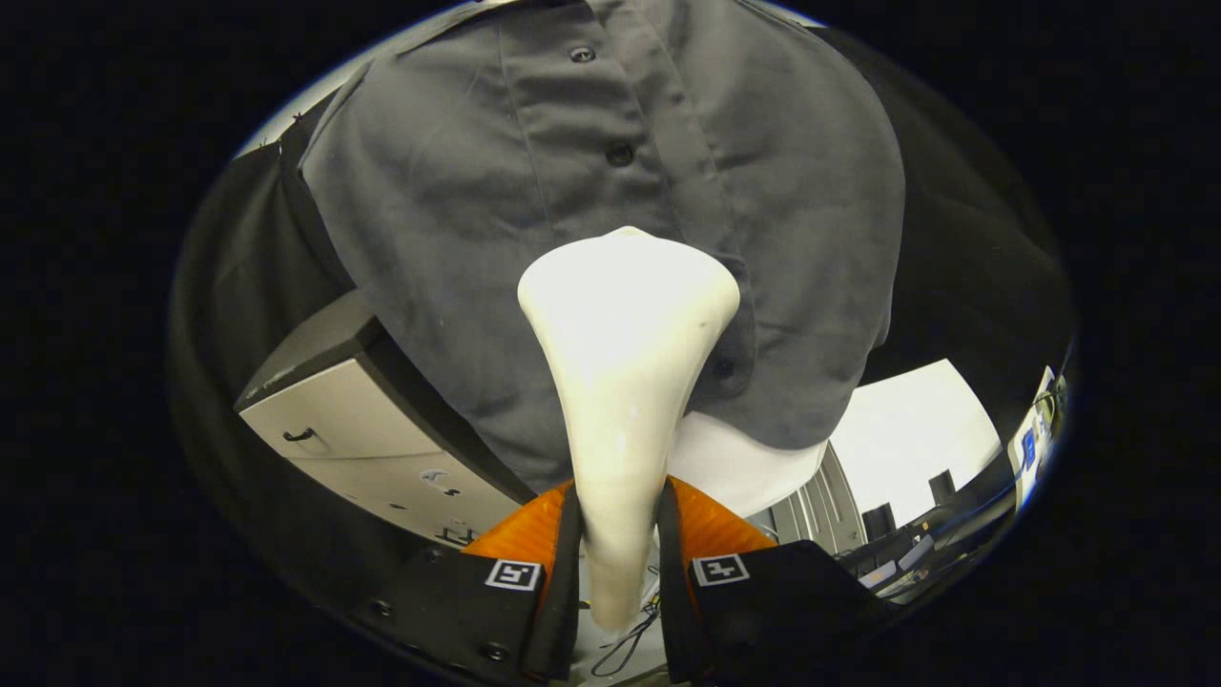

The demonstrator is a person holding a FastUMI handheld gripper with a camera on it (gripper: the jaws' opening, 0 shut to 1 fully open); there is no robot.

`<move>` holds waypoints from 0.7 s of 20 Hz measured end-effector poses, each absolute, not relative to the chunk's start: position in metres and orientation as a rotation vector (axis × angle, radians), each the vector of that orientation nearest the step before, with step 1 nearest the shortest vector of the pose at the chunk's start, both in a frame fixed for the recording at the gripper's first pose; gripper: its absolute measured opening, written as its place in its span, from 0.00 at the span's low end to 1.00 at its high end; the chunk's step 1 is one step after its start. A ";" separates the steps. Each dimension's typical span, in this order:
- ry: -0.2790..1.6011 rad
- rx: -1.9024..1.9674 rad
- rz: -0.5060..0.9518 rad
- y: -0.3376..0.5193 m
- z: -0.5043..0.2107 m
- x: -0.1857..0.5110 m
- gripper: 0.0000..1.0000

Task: Iron the clothes twice with a garment steamer, once on the left side and once on the right side.

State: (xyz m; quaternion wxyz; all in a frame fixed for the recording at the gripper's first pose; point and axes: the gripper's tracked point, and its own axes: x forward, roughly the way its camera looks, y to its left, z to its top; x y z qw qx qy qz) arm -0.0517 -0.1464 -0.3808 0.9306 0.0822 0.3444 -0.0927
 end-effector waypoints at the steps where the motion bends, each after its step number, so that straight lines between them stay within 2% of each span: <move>1: 0.683 0.164 -0.184 -0.147 -0.367 -0.052 0.44; 14: 0.432 0.087 -0.196 -0.170 -0.193 -0.029 0.44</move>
